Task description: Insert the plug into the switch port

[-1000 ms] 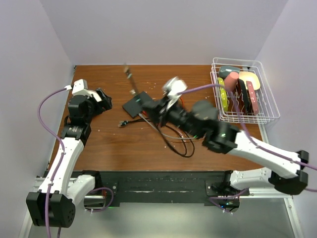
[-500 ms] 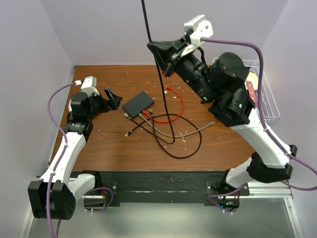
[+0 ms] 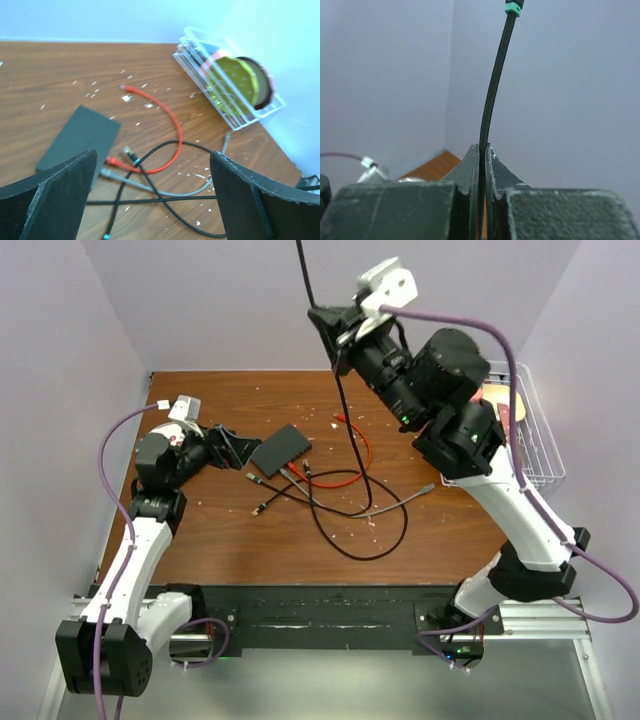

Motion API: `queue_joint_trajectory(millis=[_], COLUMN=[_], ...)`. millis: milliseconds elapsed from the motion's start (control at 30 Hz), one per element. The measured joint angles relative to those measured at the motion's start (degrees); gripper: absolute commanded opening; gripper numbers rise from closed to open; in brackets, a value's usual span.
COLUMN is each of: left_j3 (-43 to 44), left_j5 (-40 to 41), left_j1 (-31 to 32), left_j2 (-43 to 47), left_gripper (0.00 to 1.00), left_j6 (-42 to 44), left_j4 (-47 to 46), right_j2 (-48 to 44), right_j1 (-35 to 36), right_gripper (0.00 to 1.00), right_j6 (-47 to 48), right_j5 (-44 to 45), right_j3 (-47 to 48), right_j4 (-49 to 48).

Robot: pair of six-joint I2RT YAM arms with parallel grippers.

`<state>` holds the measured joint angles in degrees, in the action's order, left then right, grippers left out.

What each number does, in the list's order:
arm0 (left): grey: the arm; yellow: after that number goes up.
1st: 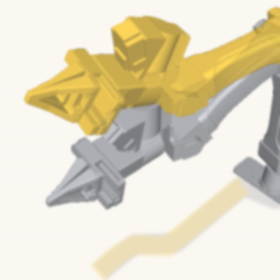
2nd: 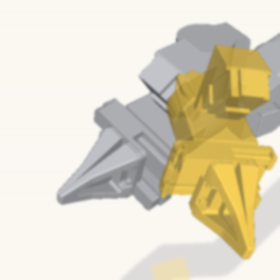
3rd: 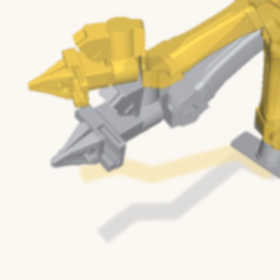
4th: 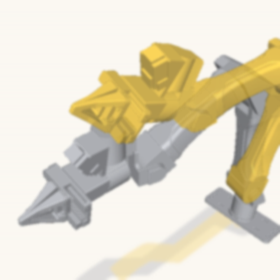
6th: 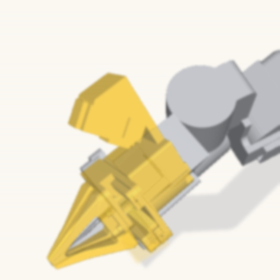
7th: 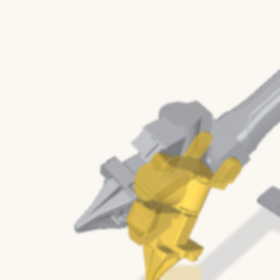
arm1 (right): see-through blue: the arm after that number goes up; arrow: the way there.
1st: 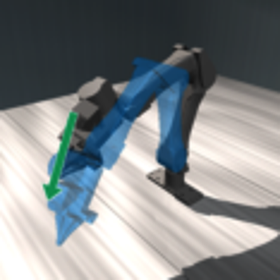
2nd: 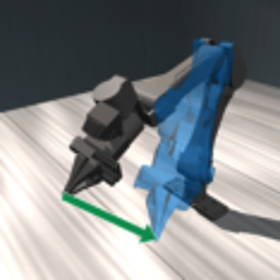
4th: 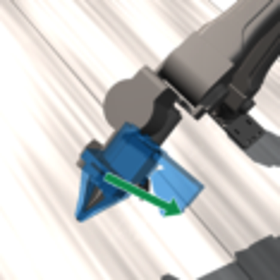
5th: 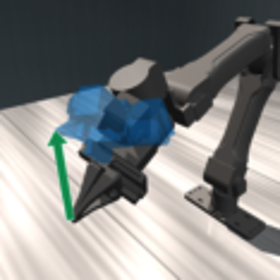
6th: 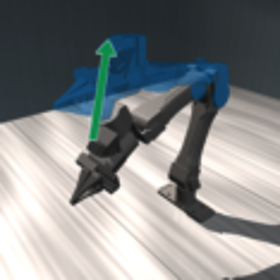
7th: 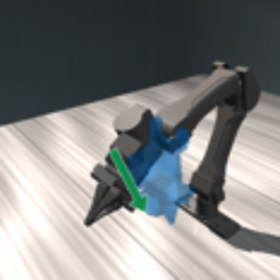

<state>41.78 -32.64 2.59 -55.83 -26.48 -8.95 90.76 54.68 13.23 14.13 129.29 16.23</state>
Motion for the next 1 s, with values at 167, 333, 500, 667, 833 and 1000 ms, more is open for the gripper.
queue_joint_trajectory(millis=[167, 333, 500, 667, 833, 1000], left_j3=[-2.4, -5.9, -10.6, -12.2, -12.8, -13.2], left_j5=[-3.4, -5.7, -8.2, -10.7, -10.9, -10.8], left_j1=[0.0, 0.0, 0.0, 0.0, 0.0, 0.0], left_j2=[3.8, 5.9, 4.5, -2.9, -6.0, -6.0], left_gripper=[1.00, 0.99, 0.97, 0.94, 0.94, 0.81], left_j6=[-2.9, -8.0, -16.4, -23.2, -25.1, -25.5], left_j4=[-6.8, -15.9, -28.1, -37.9, -39.3, -41.7], right_j2=[-5.4, -5.5, -4.7, -4.7, -4.7, -4.7], right_j1=[0.0, 0.0, 0.0, 0.0, 0.0, 0.0], right_gripper=[0.00, 0.00, 0.00, 0.00, 0.00, 0.00], right_j6=[-1.0, -5.5, -10.8, -14.0, -15.5, -16.1], right_j5=[-2.1, -5.8, -9.2, -11.3, -12.4, -14.9], right_j3=[-19.5, -40.8, -54.7, -57.5, -57.6, -57.6], right_j4=[-4.3, -7.6, -8.6, -12.7, -15.6, -16.2])
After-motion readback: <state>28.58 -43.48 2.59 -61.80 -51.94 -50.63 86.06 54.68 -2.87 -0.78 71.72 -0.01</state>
